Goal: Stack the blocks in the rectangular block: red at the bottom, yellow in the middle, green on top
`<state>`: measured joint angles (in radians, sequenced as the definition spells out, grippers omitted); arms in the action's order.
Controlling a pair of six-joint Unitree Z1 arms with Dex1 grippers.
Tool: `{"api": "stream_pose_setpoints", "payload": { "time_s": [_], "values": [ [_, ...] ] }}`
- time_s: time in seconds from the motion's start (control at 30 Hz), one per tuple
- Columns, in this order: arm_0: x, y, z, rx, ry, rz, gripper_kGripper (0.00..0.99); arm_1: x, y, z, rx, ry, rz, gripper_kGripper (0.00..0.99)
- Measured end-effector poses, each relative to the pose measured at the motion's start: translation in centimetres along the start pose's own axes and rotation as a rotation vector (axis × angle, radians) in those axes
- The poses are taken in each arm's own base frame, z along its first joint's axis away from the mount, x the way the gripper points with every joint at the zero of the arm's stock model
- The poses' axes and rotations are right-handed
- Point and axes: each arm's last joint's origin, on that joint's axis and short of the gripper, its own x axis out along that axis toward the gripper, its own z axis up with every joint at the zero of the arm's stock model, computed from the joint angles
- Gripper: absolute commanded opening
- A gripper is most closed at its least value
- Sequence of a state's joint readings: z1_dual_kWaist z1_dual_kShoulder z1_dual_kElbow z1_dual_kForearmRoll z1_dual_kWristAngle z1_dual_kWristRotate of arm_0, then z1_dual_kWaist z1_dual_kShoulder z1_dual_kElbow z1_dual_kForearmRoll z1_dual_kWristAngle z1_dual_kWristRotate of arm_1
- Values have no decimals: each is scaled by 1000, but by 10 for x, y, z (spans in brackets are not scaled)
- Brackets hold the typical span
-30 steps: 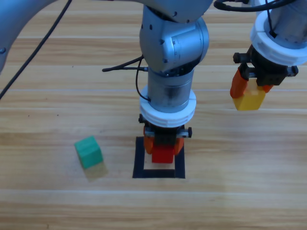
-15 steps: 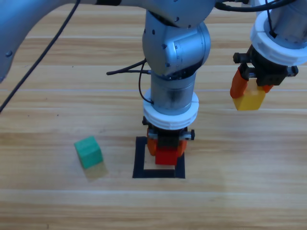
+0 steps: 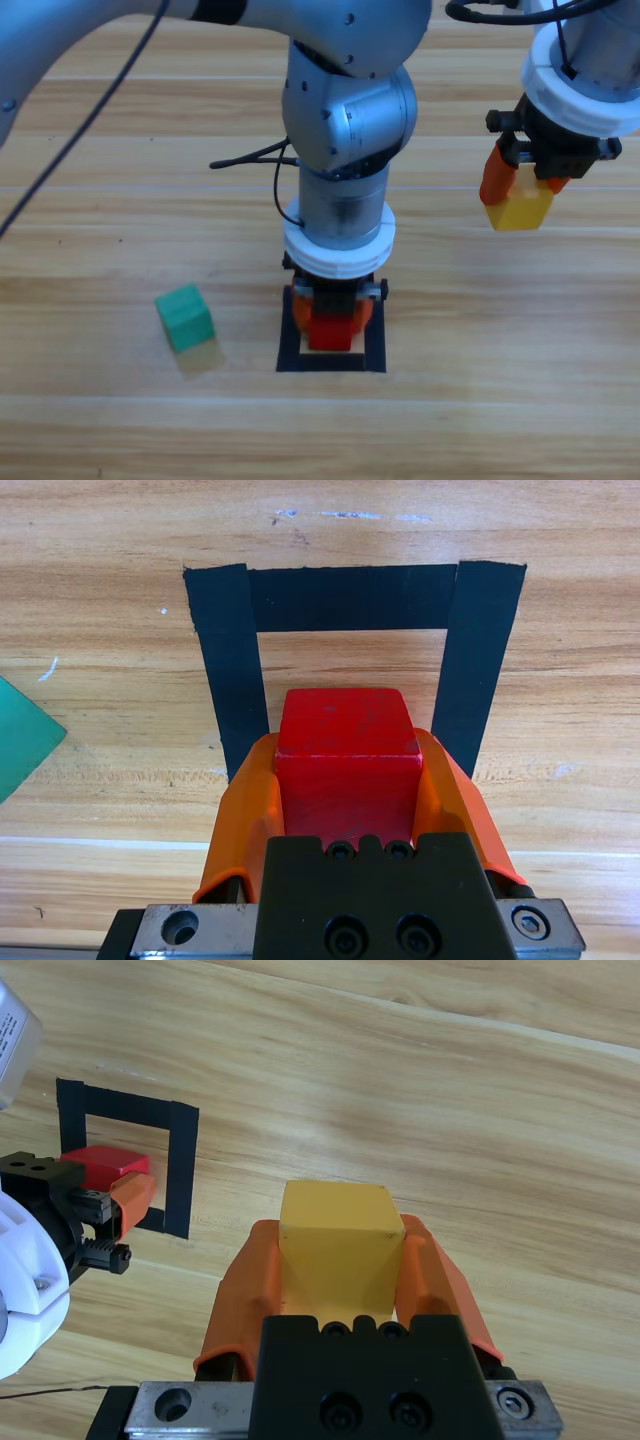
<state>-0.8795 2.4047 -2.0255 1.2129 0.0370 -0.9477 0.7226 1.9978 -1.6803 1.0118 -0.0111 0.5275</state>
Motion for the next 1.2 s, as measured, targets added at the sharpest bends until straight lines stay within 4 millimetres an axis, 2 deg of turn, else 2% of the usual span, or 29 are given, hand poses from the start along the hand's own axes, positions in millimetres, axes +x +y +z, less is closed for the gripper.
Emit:
{"api": "stream_pose_setpoints", "payload": {
  "time_s": [1.03, 1.07, 1.1, 1.13, 1.17, 1.2],
  "values": [
    [2, 4, -2, -44, -15, -42, 0, 0, 0, 0, -1, 0, 0, 0],
    [2, 4, -2, -44, -16, -42, 127, 0, 0, 0, -1, 0, 0, 0],
    [2, 4, -2, -44, -16, -43, 453, 0, 0, 0, -1, 0, 0, 0],
    [1, 4, -2, -44, -17, -44, 838, 0, 0, 0, -1, 0, 0, 0],
    [1, 4, -2, -45, -18, -46, 945, 0, 0, 0, -1, 0, 0, 0],
    [1, 4, -2, -44, -19, -47, 986, 0, 0, 0, -1, 0, 0, 0]
  ]
}}
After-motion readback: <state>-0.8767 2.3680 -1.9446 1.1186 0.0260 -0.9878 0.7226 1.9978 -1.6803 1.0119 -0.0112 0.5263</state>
